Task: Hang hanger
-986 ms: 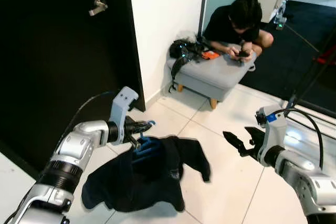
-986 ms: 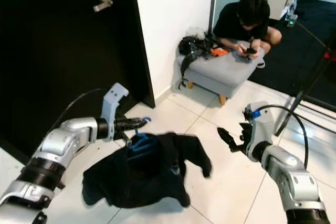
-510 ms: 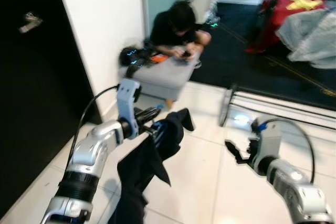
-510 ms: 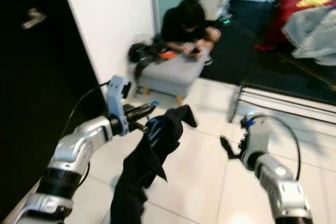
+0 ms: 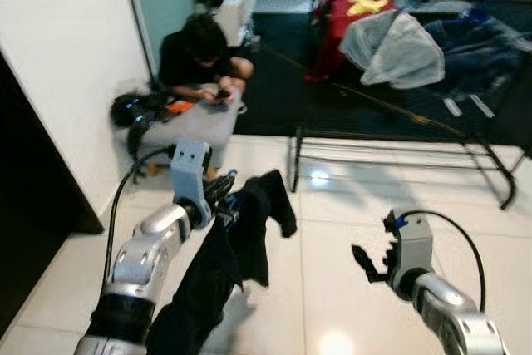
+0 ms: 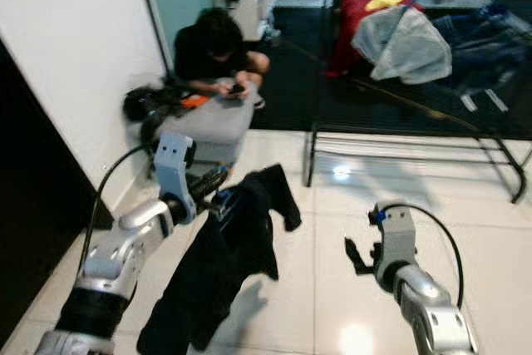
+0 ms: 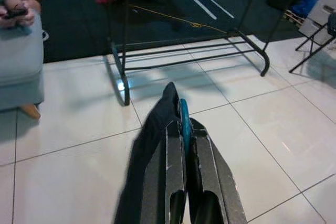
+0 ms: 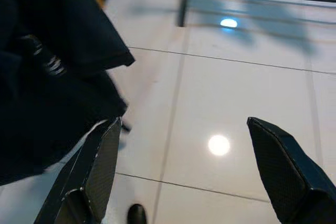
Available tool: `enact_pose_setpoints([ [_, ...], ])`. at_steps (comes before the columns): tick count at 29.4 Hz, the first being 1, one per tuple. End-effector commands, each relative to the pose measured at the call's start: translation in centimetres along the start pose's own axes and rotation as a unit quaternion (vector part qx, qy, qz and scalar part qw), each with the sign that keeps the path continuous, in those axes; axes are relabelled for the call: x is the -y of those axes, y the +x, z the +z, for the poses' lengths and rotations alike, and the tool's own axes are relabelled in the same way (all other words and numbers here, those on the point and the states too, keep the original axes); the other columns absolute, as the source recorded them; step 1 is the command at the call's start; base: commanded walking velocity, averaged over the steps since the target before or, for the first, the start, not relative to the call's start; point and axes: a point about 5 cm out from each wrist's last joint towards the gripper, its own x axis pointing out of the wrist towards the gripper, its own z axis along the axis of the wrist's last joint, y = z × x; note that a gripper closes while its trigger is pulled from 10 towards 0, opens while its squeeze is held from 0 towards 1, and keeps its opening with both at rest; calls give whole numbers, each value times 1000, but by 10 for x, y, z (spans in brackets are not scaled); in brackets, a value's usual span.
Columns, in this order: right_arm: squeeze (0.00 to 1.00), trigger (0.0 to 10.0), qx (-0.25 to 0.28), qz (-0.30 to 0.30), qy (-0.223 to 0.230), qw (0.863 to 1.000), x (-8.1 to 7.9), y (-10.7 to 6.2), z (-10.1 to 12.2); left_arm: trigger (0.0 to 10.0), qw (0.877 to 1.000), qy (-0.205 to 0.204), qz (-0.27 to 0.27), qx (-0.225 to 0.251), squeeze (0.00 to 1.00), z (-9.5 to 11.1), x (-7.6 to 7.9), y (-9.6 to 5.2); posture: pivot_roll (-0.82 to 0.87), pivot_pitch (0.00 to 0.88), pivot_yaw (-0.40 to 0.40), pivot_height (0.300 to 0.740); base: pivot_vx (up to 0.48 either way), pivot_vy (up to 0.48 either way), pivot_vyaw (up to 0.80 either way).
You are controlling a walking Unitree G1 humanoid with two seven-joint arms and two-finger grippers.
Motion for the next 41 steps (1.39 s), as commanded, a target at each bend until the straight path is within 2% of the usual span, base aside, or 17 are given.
enact_pose_setpoints([
  [1,0,10000,-8,-4,-5,1000,-3,-1,-9,10000,1000,26,12,12,0,2,-7,-7,-6,40,11,740,0,0,-738],
  [6,0,10000,-9,-21,0,1000,-1,-3,-12,10000,1000,0,12,23,0,4,-4,-10,-10,44,14,740,0,0,-738],
  [10,0,10000,0,-31,4,999,2,-2,-8,10000,999,9,-2,36,0,11,4,-7,-12,44,18,740,276,0,-739],
  [14,0,10000,10,-41,1,999,4,0,-3,10000,999,12,-10,41,0,15,9,-4,-14,42,19,740,480,0,0],
  [15,0,10000,18,-47,5,999,5,2,2,10000,998,16,-23,48,0,19,17,0,-14,37,21,740,480,0,0],
  [18,0,10000,30,-49,13,998,5,4,7,10000,998,20,-37,53,0,20,25,2,-13,36,20,740,480,0,0],
  [23,0,10000,41,-49,17,998,4,6,12,10000,997,22,-45,53,0,19,31,3,-11,34,19,740,480,0,0],
  [26,0,10000,57,-41,32,997,1,8,19,10000,997,19,-51,53,0,18,37,3,-9,33,17,740,480,0,-800],
  [41,0,10000,70,-40,40,996,0,12,25,10000,996,22,-66,58,0,23,44,4,-10,34,19,740,474,0,-800],
])
